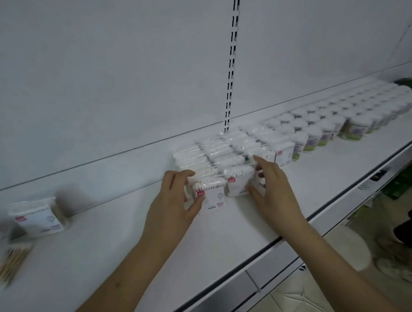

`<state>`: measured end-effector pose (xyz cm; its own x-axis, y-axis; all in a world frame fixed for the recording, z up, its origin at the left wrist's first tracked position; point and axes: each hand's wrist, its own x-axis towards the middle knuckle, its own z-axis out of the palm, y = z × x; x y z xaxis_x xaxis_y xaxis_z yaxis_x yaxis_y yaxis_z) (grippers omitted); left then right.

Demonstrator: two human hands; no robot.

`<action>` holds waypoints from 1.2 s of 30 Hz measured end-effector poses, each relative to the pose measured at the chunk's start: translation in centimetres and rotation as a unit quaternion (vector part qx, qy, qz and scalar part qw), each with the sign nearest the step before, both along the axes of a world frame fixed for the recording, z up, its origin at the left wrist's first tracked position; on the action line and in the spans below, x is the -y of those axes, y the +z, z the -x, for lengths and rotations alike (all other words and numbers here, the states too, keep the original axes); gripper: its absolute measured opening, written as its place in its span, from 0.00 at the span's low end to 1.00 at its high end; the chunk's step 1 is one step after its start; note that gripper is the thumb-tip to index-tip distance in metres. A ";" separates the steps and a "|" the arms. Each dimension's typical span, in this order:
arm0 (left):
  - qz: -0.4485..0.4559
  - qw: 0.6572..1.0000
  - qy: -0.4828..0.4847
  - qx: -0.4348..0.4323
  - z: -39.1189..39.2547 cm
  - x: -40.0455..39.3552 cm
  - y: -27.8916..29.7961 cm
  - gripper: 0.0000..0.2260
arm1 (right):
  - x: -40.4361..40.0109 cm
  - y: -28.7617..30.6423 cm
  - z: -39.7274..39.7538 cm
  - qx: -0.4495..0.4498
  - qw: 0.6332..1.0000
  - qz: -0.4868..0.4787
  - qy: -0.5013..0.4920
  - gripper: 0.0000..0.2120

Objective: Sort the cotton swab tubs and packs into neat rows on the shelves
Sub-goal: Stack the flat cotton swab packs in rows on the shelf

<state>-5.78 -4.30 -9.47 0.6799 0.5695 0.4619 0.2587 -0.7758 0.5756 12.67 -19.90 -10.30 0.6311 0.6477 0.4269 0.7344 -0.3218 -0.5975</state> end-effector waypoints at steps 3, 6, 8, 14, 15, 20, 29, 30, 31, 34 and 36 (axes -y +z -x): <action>0.023 0.999 0.002 0.030 0.1 -0.3 -0.6 0.20 | 0.2 -0.1 0.0 -0.012 1.000 -0.016 -0.008 0.37; 0.057 0.998 -0.025 0.030 0.1 -0.2 -1.1 0.23 | -0.2 0.1 0.3 0.037 0.998 -0.047 0.018 0.34; 0.038 0.999 -0.030 0.014 -0.1 0.0 -1.3 0.24 | -0.6 -0.1 0.4 0.072 0.996 -0.055 0.028 0.29; 0.042 0.999 0.002 0.022 -0.8 0.5 -1.6 0.18 | -1.2 -1.0 0.3 0.121 0.992 -0.038 -0.019 0.24; 0.047 0.998 0.010 0.032 -0.9 0.5 -1.6 0.17 | -1.2 -1.0 0.4 0.105 0.993 -0.046 -0.031 0.24; 0.055 0.996 0.025 0.061 -1.3 0.7 -1.8 0.16 | -1.5 -1.2 1.3 0.085 0.994 -0.066 0.012 0.22; 0.056 0.998 0.019 0.014 -1.2 0.9 -0.9 0.15 | -2.1 1.1 1.9 0.104 0.990 -0.089 -0.016 0.17; 0.055 0.998 0.017 0.009 -1.3 1.1 -0.7 0.14 | -2.3 1.5 2.2 0.101 0.990 -0.100 -0.019 0.17; 0.054 0.998 0.016 0.004 -1.4 1.2 -0.4 0.15 | -2.7 1.9 2.5 0.097 0.989 -0.107 -0.017 0.17; 0.053 0.998 0.019 -0.018 -1.7 1.4 0.3 0.17 | -3.9 2.8 3.6 0.083 0.990 -0.114 0.004 0.17; 0.064 0.998 0.016 -0.021 -1.3 1.5 0.7 0.24 | -4.9 3.5 4.6 0.079 0.989 -0.125 0.024 0.17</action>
<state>-4.47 -5.77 -8.78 0.6778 0.6436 0.3555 0.3082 -0.6877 0.6574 8.04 -15.04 -6.83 0.5139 0.5374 0.6687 0.8364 -0.1407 -0.5297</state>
